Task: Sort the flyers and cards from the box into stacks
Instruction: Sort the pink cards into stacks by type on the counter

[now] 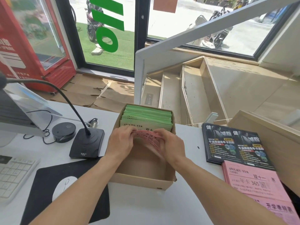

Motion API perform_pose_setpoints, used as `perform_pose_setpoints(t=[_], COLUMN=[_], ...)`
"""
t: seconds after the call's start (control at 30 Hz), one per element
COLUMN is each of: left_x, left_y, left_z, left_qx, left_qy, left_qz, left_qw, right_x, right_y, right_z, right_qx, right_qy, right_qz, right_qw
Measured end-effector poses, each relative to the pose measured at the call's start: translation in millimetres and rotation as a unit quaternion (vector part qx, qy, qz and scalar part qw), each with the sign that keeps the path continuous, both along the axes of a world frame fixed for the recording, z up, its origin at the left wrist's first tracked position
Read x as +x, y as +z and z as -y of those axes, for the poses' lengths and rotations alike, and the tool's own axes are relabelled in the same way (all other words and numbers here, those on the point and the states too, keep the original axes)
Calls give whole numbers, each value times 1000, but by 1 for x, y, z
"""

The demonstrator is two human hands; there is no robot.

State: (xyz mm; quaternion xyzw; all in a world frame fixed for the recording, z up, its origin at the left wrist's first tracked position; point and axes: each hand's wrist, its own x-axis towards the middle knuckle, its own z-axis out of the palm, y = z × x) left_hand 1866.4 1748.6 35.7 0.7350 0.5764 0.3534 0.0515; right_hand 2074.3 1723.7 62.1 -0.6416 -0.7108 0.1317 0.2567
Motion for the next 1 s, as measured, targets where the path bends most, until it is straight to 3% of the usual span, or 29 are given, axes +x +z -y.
perform_pose_setpoints(t=[0.13,0.23,0.33,0.4,0.53,0.67,0.77,0.87,1.0], left_x=[-4,4,28,48,84,97,97,104,130], left_y=[26,56,82,84,48,5,-16,-21,-4], left_z=[14,37,70,91,139,183,210,234,249], left_qx=[76,134,155,134,80,12,-98,-235,-274], left_qy=[-27,-93,-163,-199,-255,-252,-191,-102,44], left_qz=[89,171,180,165,147,160,155,238,296], left_qw=[993,972,958,957,952,954,964,937,914], right_x=[7,22,59,90,136,158,164,168,179], right_y=[28,77,101,98,73,37,8,-13,-7], right_z=[12,32,65,89,142,189,211,223,234], right_qx=[66,131,130,75,-33,-119,-191,-203,-167], right_qy=[-23,26,31,10,-44,-68,-46,-44,-69], right_qz=[-270,-351,-329,-302,-296,-286,-236,-210,-260], right_qw=[960,927,935,950,954,949,952,955,949])
